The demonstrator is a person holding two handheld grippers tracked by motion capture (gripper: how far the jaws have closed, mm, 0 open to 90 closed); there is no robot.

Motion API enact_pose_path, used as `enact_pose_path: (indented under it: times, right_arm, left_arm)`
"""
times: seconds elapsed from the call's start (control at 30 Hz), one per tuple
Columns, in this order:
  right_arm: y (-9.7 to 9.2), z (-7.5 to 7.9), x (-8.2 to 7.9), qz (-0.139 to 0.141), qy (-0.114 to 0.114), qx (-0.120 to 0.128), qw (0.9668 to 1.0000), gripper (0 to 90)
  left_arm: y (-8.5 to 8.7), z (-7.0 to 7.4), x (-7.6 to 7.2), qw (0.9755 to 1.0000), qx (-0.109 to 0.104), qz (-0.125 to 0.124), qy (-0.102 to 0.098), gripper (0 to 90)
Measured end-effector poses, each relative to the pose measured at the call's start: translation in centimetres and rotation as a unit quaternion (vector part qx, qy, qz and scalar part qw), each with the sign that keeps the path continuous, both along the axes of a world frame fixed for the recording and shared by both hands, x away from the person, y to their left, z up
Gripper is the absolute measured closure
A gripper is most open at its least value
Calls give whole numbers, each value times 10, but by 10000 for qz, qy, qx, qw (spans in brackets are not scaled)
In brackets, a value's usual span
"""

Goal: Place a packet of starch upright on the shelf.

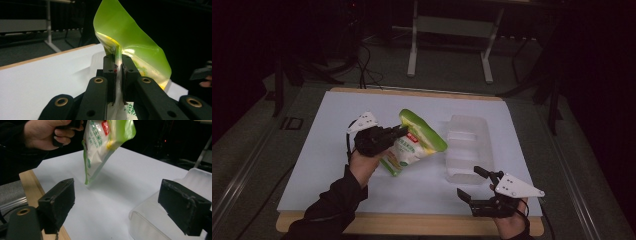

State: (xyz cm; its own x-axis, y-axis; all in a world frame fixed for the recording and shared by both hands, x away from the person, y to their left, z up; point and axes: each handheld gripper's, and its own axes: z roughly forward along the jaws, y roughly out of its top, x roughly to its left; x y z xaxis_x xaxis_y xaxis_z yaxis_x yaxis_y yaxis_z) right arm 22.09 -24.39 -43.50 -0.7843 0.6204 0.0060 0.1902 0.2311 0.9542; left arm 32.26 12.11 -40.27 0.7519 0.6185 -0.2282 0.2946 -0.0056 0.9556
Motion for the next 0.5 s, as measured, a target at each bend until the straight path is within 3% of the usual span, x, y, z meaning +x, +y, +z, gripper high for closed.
enact_pose_path:
  times: [0.13,0.33,0.43,0.5]
  right_arm:
    - [1,7,2,-33,-52,-101,9999,116]
    - [4,19,8,218,-125,315,9992,114]
    - [9,27,16,397,77,329,9986,114]
    - [14,32,24,484,331,342,9977,118]
  left_arm:
    - [-5,2,-6,9990,-456,10,-12,850]
    - [-16,3,-15,9976,-660,103,-185,850]
    - [-20,-1,-18,9959,-875,163,-189,850]
    - [-23,-6,-19,9937,-1087,243,-142,850]
